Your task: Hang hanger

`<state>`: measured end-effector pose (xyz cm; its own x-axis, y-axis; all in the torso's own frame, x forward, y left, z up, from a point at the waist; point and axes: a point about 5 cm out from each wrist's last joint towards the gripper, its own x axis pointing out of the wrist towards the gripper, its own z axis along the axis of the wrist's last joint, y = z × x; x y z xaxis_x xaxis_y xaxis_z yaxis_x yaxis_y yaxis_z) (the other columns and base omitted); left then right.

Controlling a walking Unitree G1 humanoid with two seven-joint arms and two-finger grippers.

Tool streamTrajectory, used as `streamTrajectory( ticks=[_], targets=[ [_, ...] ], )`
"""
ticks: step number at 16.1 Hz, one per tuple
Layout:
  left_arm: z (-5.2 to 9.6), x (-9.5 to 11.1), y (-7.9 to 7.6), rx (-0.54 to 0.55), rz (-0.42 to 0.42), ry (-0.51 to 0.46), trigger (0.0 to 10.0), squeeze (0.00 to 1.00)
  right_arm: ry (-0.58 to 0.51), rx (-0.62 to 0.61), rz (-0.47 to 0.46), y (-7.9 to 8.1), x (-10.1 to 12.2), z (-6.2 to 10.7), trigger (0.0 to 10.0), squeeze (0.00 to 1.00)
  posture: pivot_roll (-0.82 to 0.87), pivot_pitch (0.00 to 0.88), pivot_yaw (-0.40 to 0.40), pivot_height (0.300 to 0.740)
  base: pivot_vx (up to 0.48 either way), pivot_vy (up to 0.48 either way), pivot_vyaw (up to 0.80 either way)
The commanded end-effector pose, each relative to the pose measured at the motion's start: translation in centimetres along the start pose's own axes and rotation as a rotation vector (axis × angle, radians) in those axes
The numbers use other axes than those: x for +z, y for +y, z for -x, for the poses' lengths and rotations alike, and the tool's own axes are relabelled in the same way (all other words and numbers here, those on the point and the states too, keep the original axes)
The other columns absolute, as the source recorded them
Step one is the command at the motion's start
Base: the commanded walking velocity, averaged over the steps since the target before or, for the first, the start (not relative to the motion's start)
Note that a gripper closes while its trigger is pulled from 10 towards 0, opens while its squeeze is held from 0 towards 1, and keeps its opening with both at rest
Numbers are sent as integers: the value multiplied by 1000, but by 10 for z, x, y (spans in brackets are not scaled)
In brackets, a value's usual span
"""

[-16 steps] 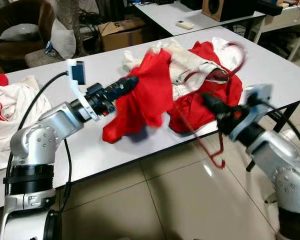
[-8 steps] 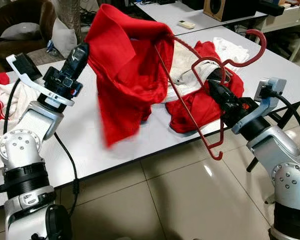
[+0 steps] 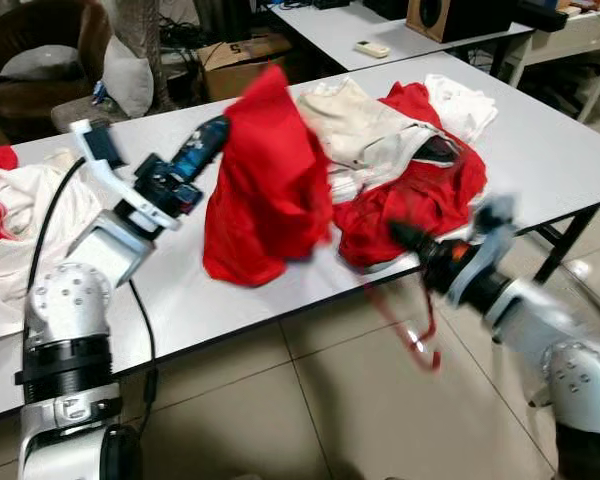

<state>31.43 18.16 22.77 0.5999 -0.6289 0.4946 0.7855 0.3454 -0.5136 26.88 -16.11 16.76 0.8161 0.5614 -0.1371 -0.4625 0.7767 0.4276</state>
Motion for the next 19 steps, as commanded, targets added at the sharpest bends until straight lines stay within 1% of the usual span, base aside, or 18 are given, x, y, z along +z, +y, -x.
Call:
streamTrajectory(
  ticks=[1,2,3,4,5,6,7,8,9,10,11,12,13,14,15,16,17,19],
  targets=[
    [-4,9,-7,-36,-65,-18,0,0,23,-19,-13,-2,-1,0,10000,0,-165,0,104,740,0,0,0],
    [-6,14,-13,-71,-99,-16,0,0,64,-55,-44,-7,-7,2,10000,0,-165,0,104,740,0,0,0],
    [-6,15,-18,-103,-128,26,0,0,67,-71,-54,-9,-7,2,10000,0,-168,0,105,740,0,0,0],
    [-5,12,-23,-140,-171,118,0,0,50,-71,-68,-9,-3,1,10000,0,-168,0,105,740,0,0,0],
    [-3,4,-26,-160,-226,251,0,0,33,-33,-86,-3,5,-8,10000,0,-172,0,108,740,0,0,0],
    [-2,2,-26,-162,-235,271,0,0,35,-27,-83,-2,6,-11,10000,0,-172,0,108,740,0,0,0],
    [-2,-1,-28,-175,-259,320,0,0,18,-14,-81,1,12,-18,10000,0,-170,0,106,740,0,0,0],
    [-2,-3,-29,-183,-271,345,0,0,-10,1,-87,3,18,-22,10000,0,-170,0,106,740,0,0,0],
    [-3,-7,-31,-189,-306,392,0,0,-123,63,-141,13,37,-29,10000,0,-164,0,95,740,0,0,0],
    [-4,-6,-33,-183,-322,384,0,0,-204,111,-188,19,51,-31,10000,0,-162,0,91,740,0,0,0],
    [-6,4,-36,-174,-326,324,0,0,-297,179,-206,27,67,-33,10000,0,-162,0,91,740,0,0,0],
    [-6,12,-37,-173,-332,285,0,0,-353,228,-241,31,75,-33,10000,0,-158,0,81,740,0,0,0],
    [-6,15,-37,-172,-333,269,0,0,-355,228,-251,31,76,-33,10000,0,-158,0,81,740,0,0,0],
    [-4,20,-38,-171,-336,245,0,0,-302,158,-249,23,66,-39,10000,0,-156,0,78,740,0,0,0],
    [-2,20,-38,-166,-335,258,0,0,-272,99,-280,16,56,-43,10000,0,-151,0,76,740,0,0,0],
    [-1,18,-37,-162,-332,272,0,0,-282,91,-319,15,55,-45,10000,0,-152,0,78,740,0,0,0],
    [1,12,-35,-152,-324,305,0,0,-309,51,-428,11,55,-52,10000,0,-154,0,84,740,0,0,0],
    [1,4,-36,-161,-308,332,0,0,-264,-72,-542,2,44,-66,10000,0,-154,0,84,740,0,0,0]
  ],
)
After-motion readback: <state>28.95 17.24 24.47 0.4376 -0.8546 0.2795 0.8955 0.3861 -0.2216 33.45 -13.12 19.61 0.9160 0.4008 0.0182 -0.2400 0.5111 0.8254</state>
